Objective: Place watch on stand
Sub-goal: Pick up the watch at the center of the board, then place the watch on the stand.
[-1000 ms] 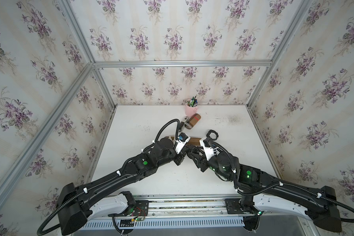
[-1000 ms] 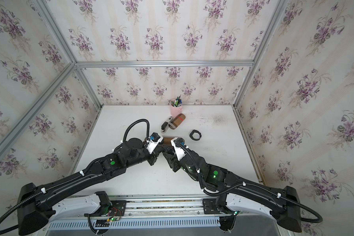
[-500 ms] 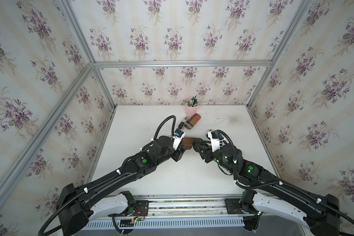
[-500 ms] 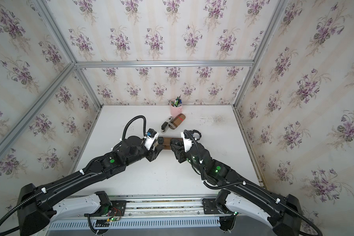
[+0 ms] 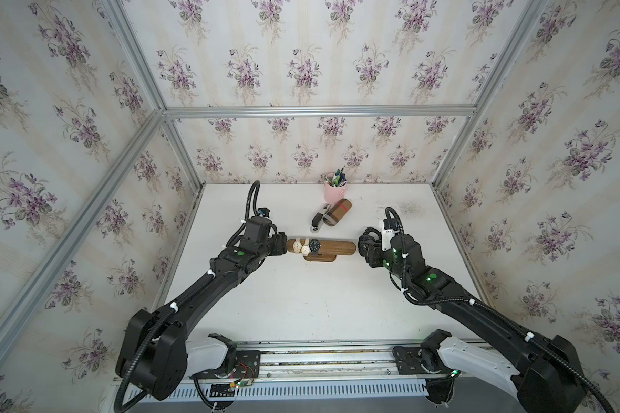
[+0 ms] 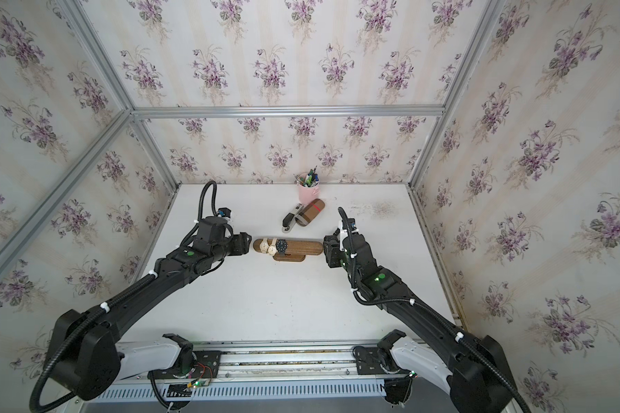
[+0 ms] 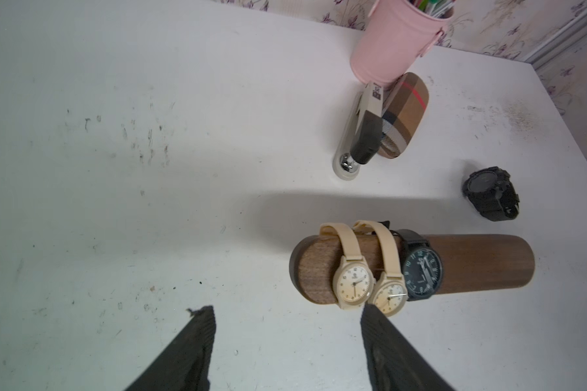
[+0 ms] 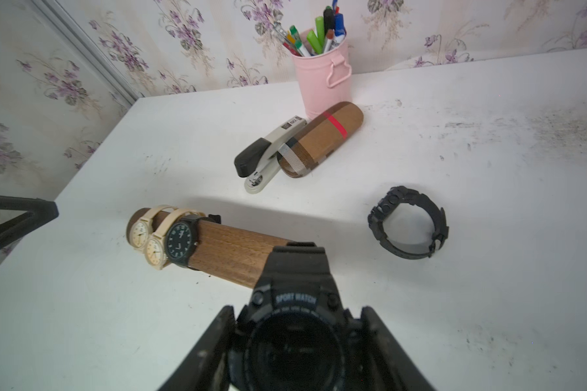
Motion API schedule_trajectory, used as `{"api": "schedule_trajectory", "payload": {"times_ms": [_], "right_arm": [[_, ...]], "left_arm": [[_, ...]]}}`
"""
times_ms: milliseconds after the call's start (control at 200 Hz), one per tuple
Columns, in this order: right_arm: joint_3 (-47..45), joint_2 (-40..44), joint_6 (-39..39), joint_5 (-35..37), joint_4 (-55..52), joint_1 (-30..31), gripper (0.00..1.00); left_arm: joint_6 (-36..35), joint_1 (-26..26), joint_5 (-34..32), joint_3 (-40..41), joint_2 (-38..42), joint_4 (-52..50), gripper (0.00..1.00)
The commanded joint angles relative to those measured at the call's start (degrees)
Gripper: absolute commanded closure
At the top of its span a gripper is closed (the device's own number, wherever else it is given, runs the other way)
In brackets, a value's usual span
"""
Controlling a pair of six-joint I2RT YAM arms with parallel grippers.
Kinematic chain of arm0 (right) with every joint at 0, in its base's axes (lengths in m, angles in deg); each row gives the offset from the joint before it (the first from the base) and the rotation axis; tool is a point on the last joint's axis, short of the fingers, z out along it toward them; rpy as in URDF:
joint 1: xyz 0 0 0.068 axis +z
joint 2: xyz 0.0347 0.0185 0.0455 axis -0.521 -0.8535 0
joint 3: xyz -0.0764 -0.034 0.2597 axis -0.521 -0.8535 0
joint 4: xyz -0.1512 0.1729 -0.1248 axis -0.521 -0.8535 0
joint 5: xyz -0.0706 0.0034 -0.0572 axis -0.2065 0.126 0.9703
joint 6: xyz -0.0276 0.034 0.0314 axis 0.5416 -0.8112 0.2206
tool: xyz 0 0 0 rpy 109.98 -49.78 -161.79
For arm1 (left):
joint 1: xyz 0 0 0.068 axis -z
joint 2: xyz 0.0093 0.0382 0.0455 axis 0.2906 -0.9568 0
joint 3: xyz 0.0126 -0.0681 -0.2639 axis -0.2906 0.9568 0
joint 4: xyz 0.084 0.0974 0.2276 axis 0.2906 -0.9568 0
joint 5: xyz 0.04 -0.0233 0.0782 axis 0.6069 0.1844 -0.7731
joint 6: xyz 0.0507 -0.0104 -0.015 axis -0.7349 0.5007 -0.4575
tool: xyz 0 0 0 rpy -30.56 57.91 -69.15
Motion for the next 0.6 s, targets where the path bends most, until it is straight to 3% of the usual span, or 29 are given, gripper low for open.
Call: {"api": "schedule_trajectory", "payload": {"times_ms": [0, 245, 600], "right_arm": [[0.28, -2.59, 0.61, 2.21, 1.81, -0.32, 0.7], [0.58, -8.46, 0.17, 3.54, 4.13, -0.37, 0.7], [3.69, -15.03, -0.25, 4.12, 4.92, -0.43, 0.7]], "left_arm": [[4.1, -2.03, 6.93, -0.33, -2.45, 3.02, 0.27], [3.84, -3.26, 9.91, -1.52, -6.73, 6.21, 0.18], [3.4, -3.44, 15.95, -2.67, -12.9, 10.22, 0.16]]}}
